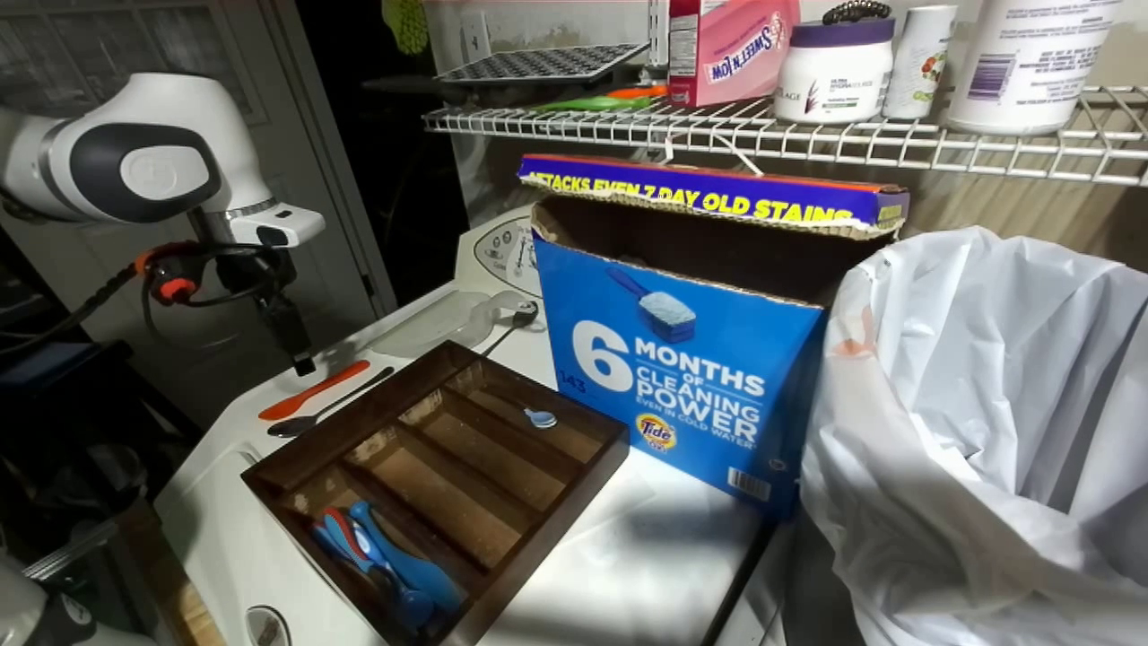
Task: Put the spoons on the in the drawer that's on the table
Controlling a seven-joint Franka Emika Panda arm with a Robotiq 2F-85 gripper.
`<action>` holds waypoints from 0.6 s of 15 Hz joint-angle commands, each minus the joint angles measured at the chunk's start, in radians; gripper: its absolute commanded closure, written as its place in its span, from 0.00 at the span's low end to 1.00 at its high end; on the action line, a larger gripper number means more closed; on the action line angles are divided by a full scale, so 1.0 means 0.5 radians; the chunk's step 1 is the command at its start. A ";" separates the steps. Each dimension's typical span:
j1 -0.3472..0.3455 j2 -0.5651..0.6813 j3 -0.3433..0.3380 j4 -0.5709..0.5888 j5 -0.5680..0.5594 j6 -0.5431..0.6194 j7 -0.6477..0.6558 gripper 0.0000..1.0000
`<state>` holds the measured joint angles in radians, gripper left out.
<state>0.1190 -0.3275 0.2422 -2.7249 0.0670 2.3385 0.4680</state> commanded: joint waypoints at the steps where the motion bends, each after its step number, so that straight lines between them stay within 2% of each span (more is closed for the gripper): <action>1: 0.013 -0.008 -0.089 -0.028 0.095 0.005 -0.141 0.00; 3: 0.008 -0.033 -0.118 -0.037 0.110 -0.048 -0.168 0.00; 4: -0.036 -0.042 -0.084 -0.047 0.003 -0.072 -0.068 0.00; 9: -0.053 -0.013 -0.066 -0.042 -0.115 -0.127 -0.094 0.00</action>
<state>0.1055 -0.3280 0.1963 -2.7467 0.0569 2.2977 0.4164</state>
